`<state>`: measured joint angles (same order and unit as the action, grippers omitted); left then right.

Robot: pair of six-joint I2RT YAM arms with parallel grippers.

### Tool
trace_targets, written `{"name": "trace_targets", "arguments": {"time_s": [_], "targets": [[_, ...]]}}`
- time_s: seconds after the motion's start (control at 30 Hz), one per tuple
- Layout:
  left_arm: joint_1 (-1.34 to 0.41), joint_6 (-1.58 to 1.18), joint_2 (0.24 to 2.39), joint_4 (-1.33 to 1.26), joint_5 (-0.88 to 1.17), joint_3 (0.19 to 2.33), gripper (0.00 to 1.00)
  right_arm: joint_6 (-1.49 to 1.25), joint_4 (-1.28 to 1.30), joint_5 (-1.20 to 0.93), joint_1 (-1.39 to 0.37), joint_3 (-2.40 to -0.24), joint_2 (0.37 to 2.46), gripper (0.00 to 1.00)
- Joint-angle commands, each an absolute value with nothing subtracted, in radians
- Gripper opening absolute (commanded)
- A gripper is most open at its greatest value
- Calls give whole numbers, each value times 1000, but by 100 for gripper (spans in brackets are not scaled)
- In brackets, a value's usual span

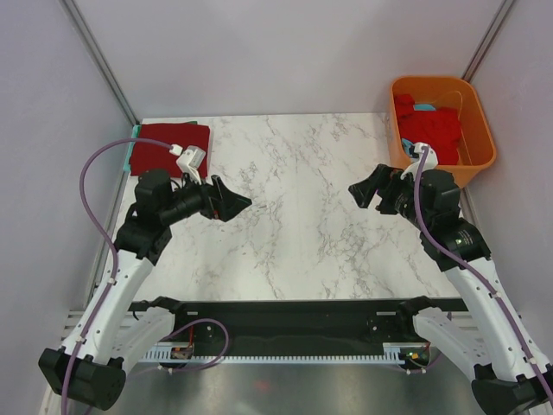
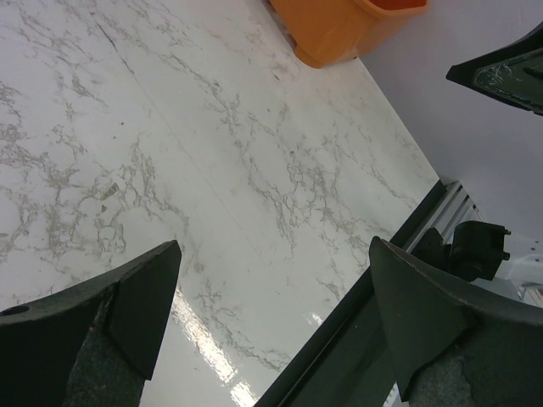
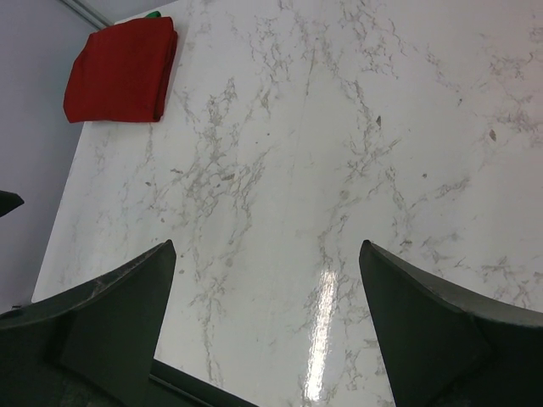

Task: Fold and stack the t-shirts
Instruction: Reset both grippers

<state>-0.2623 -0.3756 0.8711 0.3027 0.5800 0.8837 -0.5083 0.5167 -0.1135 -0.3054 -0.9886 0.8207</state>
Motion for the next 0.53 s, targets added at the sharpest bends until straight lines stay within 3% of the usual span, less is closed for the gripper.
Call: {"name": "trace_targets", "arguments": {"time_s": [0.0,0.5], "targets": [[-264,-396,851,261,607,911,99,-502,509,-78,-305,-1002,808,98],[-265,-407,830,262,632,951,99,-515,522,-6,-305,-1043,807,98]]}}
